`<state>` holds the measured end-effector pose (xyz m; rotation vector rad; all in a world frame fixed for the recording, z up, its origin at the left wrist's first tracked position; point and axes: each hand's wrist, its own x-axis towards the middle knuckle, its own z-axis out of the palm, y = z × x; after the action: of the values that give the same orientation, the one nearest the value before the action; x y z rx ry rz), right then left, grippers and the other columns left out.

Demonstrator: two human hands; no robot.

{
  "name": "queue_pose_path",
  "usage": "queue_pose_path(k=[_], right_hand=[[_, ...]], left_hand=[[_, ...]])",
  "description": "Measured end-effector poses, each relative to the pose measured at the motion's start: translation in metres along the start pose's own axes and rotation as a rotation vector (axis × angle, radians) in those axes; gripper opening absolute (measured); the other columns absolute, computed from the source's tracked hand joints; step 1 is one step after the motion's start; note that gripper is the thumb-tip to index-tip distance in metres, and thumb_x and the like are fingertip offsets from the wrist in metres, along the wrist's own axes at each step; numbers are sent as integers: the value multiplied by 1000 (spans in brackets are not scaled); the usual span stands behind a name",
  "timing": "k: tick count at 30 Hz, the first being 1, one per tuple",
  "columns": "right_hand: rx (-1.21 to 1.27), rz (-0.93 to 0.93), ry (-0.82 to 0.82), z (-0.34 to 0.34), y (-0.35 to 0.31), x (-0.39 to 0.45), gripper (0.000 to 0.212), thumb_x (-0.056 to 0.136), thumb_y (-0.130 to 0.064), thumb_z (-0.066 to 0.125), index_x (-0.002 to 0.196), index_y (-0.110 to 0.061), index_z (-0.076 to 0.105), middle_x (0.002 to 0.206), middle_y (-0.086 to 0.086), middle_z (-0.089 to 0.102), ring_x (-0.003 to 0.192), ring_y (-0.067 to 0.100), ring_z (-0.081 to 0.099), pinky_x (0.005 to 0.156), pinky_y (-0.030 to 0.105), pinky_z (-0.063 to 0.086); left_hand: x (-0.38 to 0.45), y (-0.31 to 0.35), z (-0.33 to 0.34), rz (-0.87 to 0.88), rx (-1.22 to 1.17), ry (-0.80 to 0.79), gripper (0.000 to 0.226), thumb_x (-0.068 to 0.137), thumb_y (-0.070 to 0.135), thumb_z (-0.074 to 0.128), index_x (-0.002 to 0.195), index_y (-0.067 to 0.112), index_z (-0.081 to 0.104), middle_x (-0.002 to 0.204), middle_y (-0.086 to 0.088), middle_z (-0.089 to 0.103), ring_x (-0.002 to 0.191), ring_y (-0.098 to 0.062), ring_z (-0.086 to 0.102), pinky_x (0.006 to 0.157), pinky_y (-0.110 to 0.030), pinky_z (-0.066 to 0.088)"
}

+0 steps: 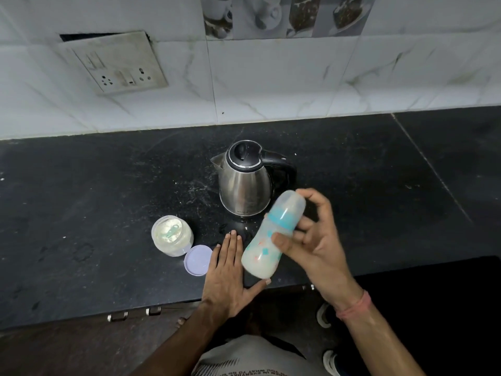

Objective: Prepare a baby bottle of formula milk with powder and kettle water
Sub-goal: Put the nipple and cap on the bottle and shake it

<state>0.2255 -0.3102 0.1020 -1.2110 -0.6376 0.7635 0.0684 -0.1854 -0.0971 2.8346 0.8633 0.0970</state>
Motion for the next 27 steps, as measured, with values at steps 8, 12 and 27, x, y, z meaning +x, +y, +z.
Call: queue_pose_path(k=[8,12,27], right_hand=[[67,38,69,0,-13,-1,85,86,-35,100,152,-36,47,138,23,75,126,40,76,101,59,66],[164,35,178,-2,-12,-8,84,82,-37,102,148,-40,50,141,24,73,130,39,75,103,55,65],[79,91,70,-5,9,-17,83,83,-36,103,147,-38,51,141,25,74,130,43,74,100,48,66]], left_hand=[[1,1,-3,-17,41,-85,132,95,105,25,182,6,20,192,-16,8,179,-30,9,141,-53,19],[0,2,-6,-28,34,-77,132,95,104,26,181,4,20,191,-16,9,179,-31,10,142,-54,20],[2,0,-1,-22,85,-132,135,94,104,28,182,2,14,190,-16,-1,179,-32,10,143,-55,16]])
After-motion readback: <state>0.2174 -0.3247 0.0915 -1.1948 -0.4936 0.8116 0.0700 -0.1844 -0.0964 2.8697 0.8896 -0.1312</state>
